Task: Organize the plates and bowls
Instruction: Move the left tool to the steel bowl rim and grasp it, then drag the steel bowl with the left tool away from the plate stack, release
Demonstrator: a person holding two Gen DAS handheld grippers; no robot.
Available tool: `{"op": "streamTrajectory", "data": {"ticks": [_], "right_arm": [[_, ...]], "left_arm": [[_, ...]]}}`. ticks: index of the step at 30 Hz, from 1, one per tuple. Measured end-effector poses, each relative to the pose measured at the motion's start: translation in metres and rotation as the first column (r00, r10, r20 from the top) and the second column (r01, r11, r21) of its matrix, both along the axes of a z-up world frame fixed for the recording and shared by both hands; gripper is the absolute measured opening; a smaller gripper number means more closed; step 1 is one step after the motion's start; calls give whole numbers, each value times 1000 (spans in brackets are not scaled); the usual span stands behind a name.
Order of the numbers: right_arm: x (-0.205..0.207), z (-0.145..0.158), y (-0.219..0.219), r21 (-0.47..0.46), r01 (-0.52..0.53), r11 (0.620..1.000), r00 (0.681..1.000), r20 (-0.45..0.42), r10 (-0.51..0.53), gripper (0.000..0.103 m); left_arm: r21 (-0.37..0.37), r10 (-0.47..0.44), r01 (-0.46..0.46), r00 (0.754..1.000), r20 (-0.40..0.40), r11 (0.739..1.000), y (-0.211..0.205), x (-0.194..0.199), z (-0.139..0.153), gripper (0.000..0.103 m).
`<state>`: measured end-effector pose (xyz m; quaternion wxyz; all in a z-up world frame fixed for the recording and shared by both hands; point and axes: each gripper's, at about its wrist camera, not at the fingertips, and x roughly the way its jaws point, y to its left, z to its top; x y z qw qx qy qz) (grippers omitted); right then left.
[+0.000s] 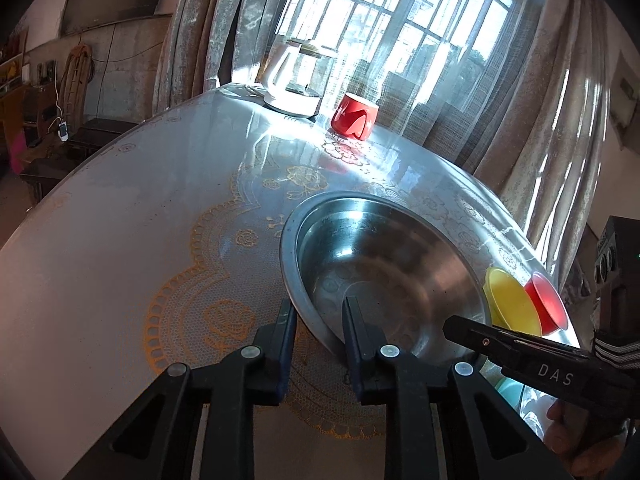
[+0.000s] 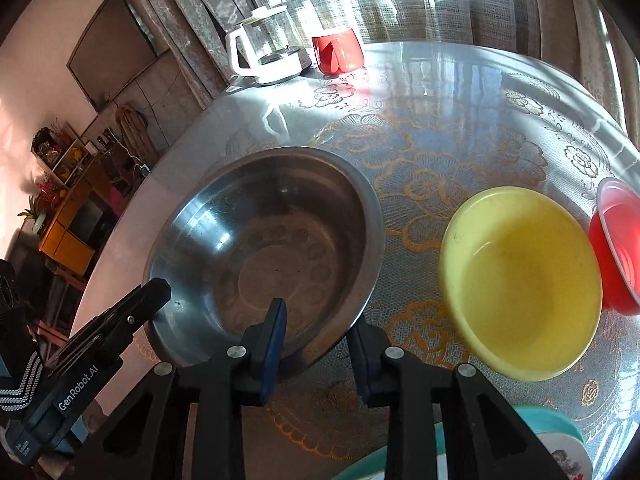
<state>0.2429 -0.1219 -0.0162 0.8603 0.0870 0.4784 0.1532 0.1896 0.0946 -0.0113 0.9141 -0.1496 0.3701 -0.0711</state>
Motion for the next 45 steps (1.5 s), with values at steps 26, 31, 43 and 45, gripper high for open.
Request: {"op": "streamTrajectory", "data": {"ticks": [26, 31, 43, 45], "right_arm": [[-98, 12, 61, 40, -228, 973, 974, 26, 227, 30], [-105, 10, 66, 27, -239, 971, 971, 31, 238, 30], [-112, 9, 79, -70, -259, 963, 964, 41, 263, 32], [-114, 9, 78, -77, -253, 964, 966, 42, 257, 33]], "left_arm": [[13, 95, -95, 996, 3, 995, 57, -131, 10, 27], [0, 97, -97, 995, -9, 995, 59, -144, 5, 27], [28, 114, -113, 993, -31, 993, 57, -151, 0, 27], [61, 119, -118, 993, -25, 991, 53, -150, 2, 28]]}}
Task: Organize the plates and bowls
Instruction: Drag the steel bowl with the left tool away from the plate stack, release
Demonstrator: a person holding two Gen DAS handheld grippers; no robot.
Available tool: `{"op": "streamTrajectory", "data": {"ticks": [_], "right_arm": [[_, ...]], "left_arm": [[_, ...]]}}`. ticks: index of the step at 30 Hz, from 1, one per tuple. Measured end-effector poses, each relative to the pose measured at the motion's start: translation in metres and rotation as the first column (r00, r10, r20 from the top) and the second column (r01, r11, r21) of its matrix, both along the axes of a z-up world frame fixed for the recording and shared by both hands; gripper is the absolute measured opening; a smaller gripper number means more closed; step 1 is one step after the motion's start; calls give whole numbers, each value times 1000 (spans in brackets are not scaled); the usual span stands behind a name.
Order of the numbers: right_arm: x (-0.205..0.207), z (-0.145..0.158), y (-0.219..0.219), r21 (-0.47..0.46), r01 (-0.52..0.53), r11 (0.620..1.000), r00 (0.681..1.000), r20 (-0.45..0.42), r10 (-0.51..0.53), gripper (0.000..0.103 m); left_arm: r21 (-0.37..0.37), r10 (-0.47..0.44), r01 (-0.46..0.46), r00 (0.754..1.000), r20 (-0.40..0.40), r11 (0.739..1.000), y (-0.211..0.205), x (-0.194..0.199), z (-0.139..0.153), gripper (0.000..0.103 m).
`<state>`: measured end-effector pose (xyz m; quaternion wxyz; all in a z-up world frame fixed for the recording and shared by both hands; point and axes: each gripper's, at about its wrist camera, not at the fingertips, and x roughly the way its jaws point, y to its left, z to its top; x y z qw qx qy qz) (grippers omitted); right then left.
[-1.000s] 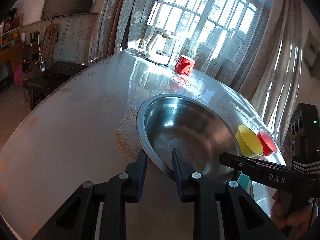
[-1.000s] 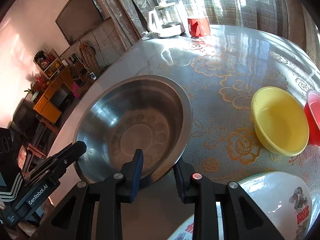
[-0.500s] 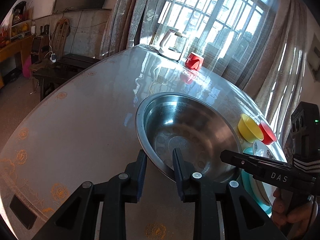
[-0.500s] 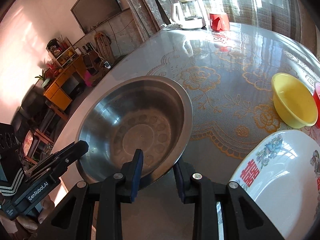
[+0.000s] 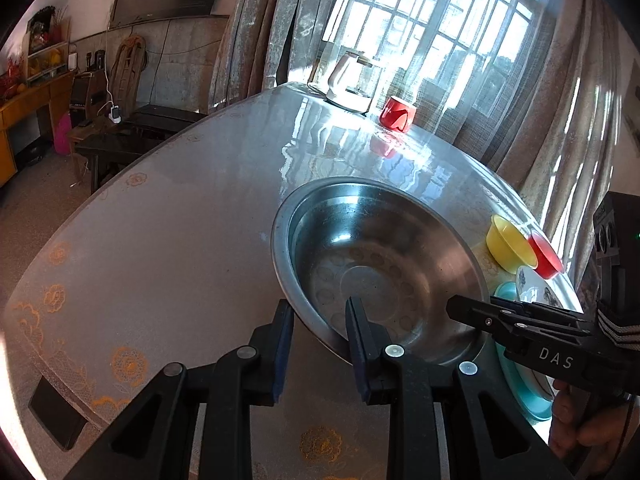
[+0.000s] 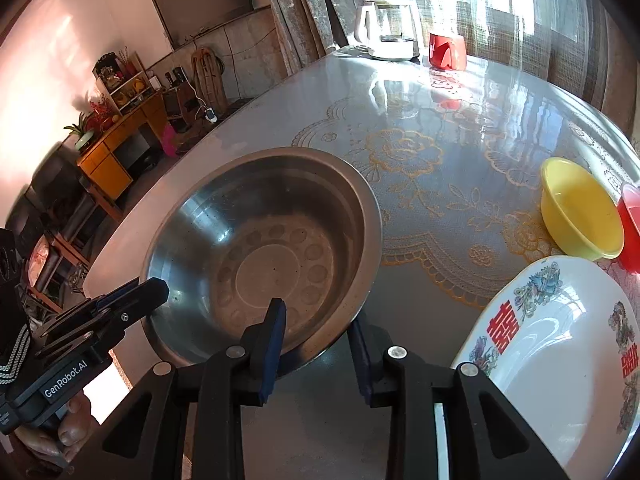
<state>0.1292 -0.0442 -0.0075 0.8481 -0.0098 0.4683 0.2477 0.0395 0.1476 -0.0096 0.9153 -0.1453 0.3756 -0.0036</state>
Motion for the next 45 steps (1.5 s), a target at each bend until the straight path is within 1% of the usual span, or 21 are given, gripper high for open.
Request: {"op": "streamTrajectory", "data": {"ticks": [3, 6, 10, 11, 14, 15, 17, 30, 45], "right_arm": [[0, -2, -2, 2, 9, 1000, 1000, -5, -9, 33], [-1, -2, -1, -4, 7, 1000, 1000, 5, -7, 33], [-3, -3, -5, 20, 14, 1000, 1000, 3, -14, 35], [-3, -2, -6, 29, 18, 999, 1000, 6, -18, 36], [-3, 1, -11, 56, 30, 998, 999, 12, -31, 38], [-4, 0, -12, 62, 34, 998, 999, 15, -35, 38], [-4, 1, -16, 71, 44, 997, 999, 15, -45, 39], [-6, 4, -35, 122, 98, 988, 995, 14, -100, 40], [-8, 13, -62, 187, 150, 971, 987, 27, -157, 40]], "left_arm": [[26, 1, -1, 1000, 5, 1000, -3, 0, 2, 28], [33, 5, -5, 1000, 1, 999, -3, 1, 1, 28], [67, 17, -17, 1000, 4, 998, -5, 0, 2, 31], [81, 21, -22, 1000, 8, 996, -5, -2, 3, 31], [175, 49, -56, 998, 44, 983, -9, -7, 8, 31], [184, 50, -59, 997, 51, 981, -9, -8, 9, 31], [177, 49, -59, 997, 59, 982, -7, -10, 11, 31], [231, 73, -98, 991, 114, 968, -9, -20, 26, 31], [284, 28, -65, 991, 134, 957, -27, -22, 37, 31]]}}
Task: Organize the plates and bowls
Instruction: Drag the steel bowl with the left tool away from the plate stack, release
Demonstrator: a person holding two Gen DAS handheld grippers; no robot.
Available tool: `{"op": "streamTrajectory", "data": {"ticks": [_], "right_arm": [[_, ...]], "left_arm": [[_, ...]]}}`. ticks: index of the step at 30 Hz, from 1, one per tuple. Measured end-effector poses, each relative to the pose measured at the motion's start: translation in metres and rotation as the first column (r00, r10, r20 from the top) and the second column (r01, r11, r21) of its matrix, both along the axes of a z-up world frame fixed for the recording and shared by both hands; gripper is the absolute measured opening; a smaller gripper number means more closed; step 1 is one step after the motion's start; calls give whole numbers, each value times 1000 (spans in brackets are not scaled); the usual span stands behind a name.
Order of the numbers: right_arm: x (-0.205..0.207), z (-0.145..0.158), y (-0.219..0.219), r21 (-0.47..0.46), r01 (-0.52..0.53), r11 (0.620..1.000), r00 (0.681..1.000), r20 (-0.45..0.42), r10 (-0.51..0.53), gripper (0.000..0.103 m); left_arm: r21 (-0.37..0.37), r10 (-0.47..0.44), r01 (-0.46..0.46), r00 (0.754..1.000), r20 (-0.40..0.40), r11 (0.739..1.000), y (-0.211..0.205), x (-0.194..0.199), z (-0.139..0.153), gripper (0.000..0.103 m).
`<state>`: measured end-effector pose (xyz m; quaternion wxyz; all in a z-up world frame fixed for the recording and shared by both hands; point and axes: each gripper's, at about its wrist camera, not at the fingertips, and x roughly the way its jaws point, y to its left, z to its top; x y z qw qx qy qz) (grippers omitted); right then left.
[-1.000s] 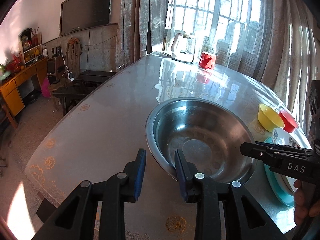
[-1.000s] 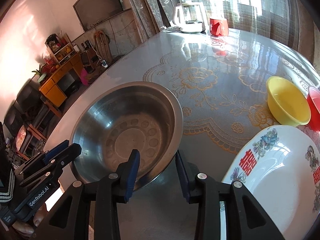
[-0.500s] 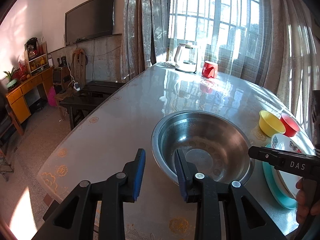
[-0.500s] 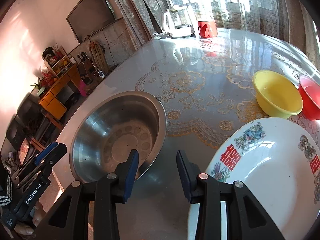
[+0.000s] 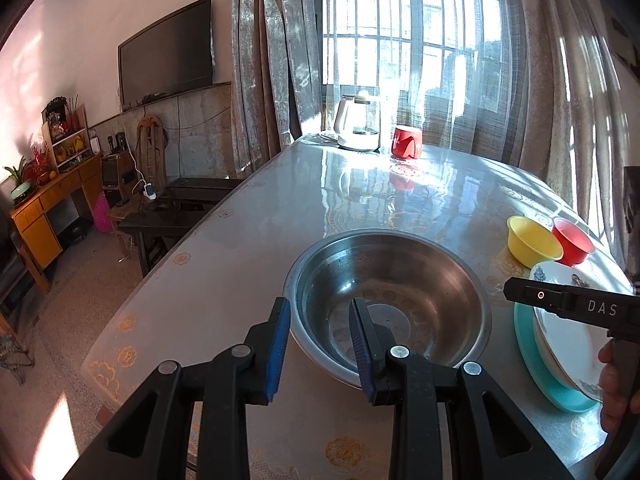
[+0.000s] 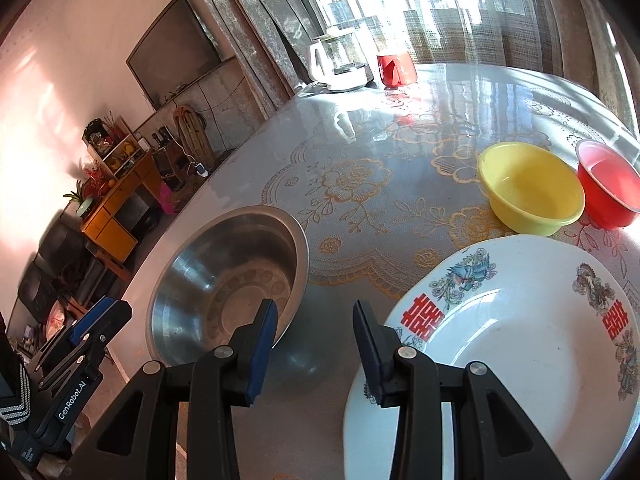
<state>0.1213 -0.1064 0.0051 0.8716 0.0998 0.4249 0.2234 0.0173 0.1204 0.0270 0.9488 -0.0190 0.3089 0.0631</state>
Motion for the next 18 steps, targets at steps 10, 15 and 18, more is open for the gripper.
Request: {"op": "streamTrajectory", "data": {"ticks": [10, 15, 18], "right_arm": [[1, 7, -31, 58, 58, 997, 998, 12, -59, 40], [4, 11, -53, 78, 107, 991, 994, 15, -108, 40], [6, 10, -68, 86, 140, 986, 990, 9, -142, 40]], "left_arm": [[35, -36, 36, 999, 3, 999, -20, 6, 8, 31], [56, -71, 71, 997, -4, 996, -35, 12, 10, 31], [60, -98, 99, 995, -19, 993, -45, 21, 11, 31]]}}
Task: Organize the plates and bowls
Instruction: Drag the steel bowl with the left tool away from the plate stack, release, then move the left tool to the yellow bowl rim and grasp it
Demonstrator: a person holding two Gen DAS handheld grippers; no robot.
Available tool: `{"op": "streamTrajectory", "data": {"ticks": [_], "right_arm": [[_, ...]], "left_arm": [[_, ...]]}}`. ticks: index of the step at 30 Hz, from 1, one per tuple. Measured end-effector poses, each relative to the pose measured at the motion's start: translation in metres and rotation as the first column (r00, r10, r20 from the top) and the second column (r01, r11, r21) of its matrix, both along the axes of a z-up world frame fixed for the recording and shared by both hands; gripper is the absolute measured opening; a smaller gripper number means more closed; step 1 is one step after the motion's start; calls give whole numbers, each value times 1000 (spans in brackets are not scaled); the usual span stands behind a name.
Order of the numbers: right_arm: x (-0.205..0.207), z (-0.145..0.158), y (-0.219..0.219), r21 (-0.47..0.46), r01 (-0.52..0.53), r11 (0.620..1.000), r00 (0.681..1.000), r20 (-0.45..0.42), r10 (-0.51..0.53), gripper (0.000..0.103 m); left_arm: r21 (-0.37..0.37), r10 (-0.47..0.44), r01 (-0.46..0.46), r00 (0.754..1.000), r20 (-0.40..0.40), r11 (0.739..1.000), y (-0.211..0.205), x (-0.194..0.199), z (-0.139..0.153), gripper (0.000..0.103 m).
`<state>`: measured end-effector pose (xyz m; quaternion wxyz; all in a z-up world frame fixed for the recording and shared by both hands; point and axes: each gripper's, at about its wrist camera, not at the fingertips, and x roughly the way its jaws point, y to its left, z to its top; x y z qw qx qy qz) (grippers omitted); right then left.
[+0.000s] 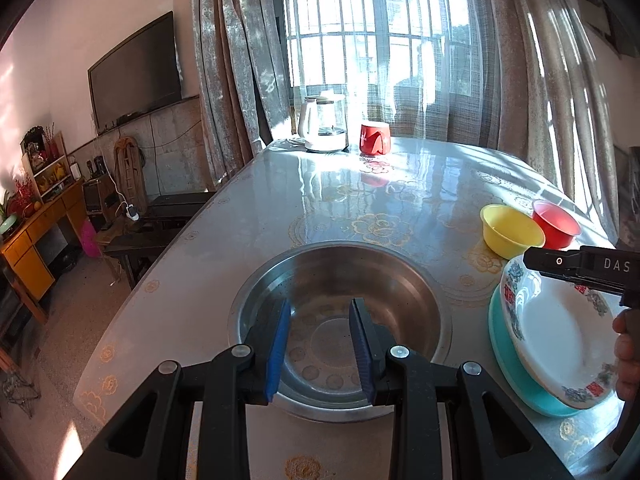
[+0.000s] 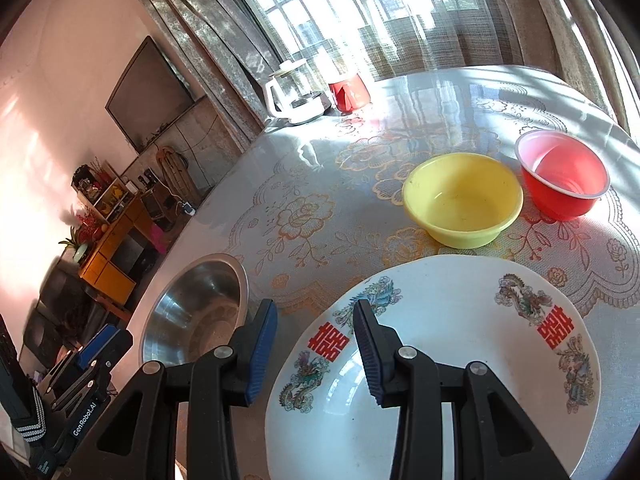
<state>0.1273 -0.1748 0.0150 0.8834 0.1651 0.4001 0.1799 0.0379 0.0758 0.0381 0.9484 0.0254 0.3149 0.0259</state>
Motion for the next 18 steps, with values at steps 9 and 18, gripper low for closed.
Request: {"op": "streamTrajectory", "data": {"ticks": [9, 18], "right_arm": [[16, -2, -69, 48, 160, 986, 987, -33, -159, 40], [41, -10, -114, 70, 266, 962, 962, -92, -259, 40]], "left_arm": [[-53, -100, 97, 993, -64, 994, -36, 45, 8, 31], [-167, -222, 201, 968, -118, 965, -82, 99, 16, 31]]}}
